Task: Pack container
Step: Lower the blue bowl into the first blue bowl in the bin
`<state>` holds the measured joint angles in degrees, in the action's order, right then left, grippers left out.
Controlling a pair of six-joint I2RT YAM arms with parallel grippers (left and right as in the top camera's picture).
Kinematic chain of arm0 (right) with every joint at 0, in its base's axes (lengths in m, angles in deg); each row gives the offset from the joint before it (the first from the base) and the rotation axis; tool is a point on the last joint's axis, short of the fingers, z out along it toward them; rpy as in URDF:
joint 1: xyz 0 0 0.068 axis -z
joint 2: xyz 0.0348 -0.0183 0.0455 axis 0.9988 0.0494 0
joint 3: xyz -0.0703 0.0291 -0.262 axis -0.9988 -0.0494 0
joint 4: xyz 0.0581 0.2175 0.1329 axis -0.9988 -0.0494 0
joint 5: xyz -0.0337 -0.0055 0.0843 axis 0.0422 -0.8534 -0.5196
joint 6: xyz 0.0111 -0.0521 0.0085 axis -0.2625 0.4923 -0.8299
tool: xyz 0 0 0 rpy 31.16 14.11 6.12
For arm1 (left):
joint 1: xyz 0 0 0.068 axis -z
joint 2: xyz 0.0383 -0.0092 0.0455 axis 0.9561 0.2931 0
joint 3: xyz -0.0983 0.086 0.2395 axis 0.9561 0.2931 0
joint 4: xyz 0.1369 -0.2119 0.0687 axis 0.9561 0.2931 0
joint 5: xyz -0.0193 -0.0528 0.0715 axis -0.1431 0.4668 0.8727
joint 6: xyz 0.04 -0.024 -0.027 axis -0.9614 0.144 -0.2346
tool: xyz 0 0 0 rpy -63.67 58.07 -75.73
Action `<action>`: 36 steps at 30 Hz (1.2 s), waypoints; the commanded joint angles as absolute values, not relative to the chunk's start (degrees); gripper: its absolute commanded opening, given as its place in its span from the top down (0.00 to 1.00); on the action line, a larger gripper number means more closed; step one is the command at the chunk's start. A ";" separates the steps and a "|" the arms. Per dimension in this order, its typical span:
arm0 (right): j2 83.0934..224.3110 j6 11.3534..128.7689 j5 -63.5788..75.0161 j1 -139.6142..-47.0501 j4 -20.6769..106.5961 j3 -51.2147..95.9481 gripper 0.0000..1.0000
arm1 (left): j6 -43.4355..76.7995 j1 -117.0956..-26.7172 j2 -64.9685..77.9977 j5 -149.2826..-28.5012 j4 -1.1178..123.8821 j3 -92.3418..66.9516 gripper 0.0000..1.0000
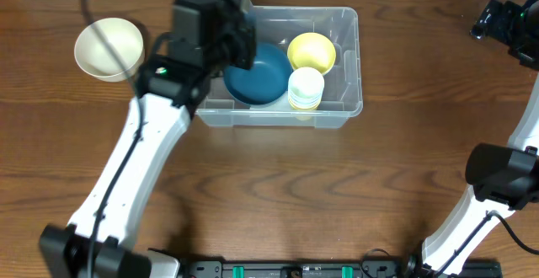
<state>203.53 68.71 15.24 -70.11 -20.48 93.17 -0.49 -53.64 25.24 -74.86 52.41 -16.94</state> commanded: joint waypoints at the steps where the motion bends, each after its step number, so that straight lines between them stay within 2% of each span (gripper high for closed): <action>1: 202.63 68.33 15.43 -69.96 -20.50 93.83 0.01 | -2.67 -51.96 28.16 -71.95 52.83 -18.14 0.94; 18: 202.63 68.33 15.43 -69.96 -20.50 93.83 0.01 | -4.14 -48.77 39.22 -71.87 53.00 -18.12 0.94; 19: 202.63 68.33 15.43 -69.96 -20.50 93.83 0.01 | -4.11 -48.77 39.25 -71.67 53.00 -18.12 0.92; 22: 202.63 68.33 15.43 -69.96 -20.50 93.83 0.01 | -4.14 -48.77 39.25 -71.01 53.04 -18.12 0.67; 24: 202.63 68.33 15.43 -69.96 -20.50 93.83 0.01 | -4.14 -48.77 39.25 -71.01 53.07 -18.12 0.62; 36: 202.63 68.33 15.43 -69.96 -20.50 93.83 0.01 | -2.96 -51.37 36.78 -71.06 53.35 -21.31 0.61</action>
<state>203.53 68.71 15.24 -70.11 -20.48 93.17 -3.33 -49.40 39.25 -71.56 53.02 -17.57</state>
